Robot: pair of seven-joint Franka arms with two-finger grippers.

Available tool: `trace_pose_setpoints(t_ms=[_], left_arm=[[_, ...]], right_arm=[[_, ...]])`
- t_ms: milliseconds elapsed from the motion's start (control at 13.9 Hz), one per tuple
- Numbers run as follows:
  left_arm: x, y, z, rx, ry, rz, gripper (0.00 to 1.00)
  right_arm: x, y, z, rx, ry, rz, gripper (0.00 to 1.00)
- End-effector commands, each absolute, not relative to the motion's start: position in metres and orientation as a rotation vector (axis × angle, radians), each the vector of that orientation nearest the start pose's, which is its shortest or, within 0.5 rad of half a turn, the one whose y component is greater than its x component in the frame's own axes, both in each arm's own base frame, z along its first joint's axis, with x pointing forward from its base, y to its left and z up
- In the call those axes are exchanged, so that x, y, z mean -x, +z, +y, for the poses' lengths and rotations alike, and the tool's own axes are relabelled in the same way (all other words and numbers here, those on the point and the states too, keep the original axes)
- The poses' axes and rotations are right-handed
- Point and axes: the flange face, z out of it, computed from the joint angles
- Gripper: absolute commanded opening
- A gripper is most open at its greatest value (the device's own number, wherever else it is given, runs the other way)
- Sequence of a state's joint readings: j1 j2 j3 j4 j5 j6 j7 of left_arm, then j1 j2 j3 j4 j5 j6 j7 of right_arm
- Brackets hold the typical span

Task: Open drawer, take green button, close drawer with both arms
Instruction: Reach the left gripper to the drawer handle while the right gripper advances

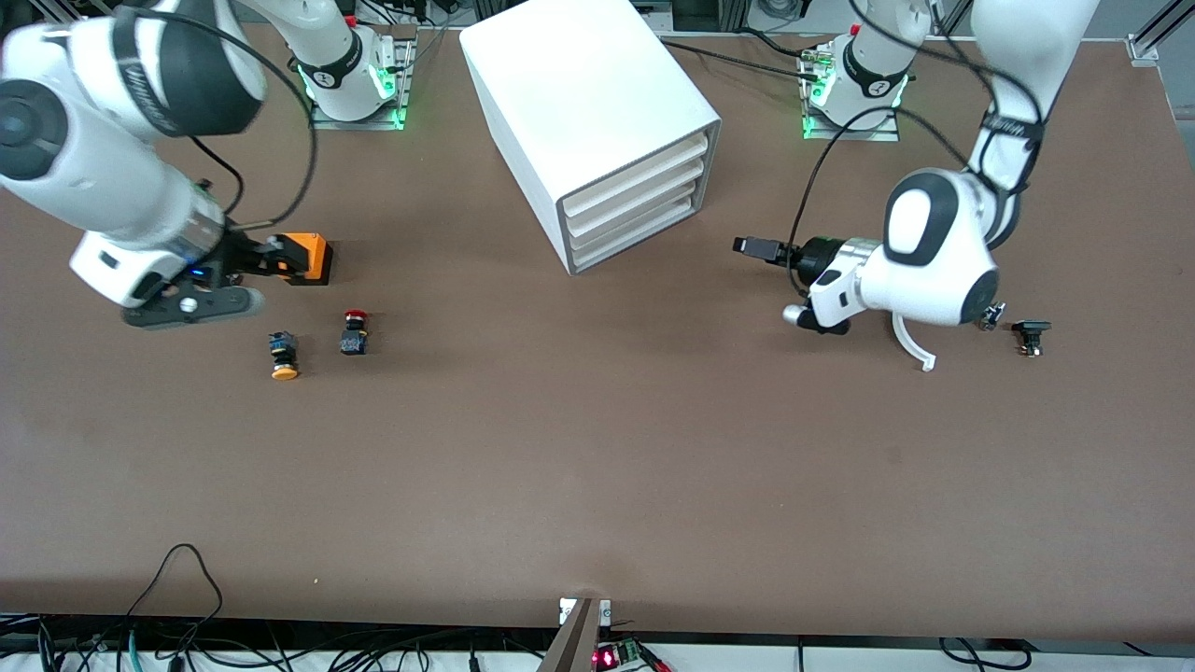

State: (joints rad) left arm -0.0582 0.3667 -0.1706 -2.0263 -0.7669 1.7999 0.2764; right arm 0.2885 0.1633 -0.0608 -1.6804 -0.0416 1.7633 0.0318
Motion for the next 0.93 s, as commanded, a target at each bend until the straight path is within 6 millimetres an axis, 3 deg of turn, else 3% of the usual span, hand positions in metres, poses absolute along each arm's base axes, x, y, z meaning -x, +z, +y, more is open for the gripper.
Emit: trace_pose_setpoints(t_ms=[0, 72, 215, 359, 861], left_arm=[[-0.500, 0.217, -0.189, -2.150, -0.670, -0.131, 1.00], [-0.491, 0.201, -0.195, -2.101, -0.661, -0.155, 0.99], [-0.475, 0.178, -0.209, -2.044, -0.629, -0.222, 0.96], [-0.462, 0.163, -0.225, -2.004, -0.638, -0.236, 0.95], [-0.405, 0.139, -0.292, -1.973, -0.671, -0.218, 0.94]], right_arm=[[-0.595, 0.487, 0.168, 3.167, 0.078, -0.425, 1.00], [-0.595, 0.473, 0.182, 3.145, 0.115, -0.467, 1.00], [-0.594, 0.468, 0.223, 3.064, 0.081, -0.544, 1.00], [-0.596, 0.461, 0.242, 3.053, 0.060, -0.587, 1.00], [-0.598, 0.455, 0.254, 3.041, 0.029, -0.602, 1.00]])
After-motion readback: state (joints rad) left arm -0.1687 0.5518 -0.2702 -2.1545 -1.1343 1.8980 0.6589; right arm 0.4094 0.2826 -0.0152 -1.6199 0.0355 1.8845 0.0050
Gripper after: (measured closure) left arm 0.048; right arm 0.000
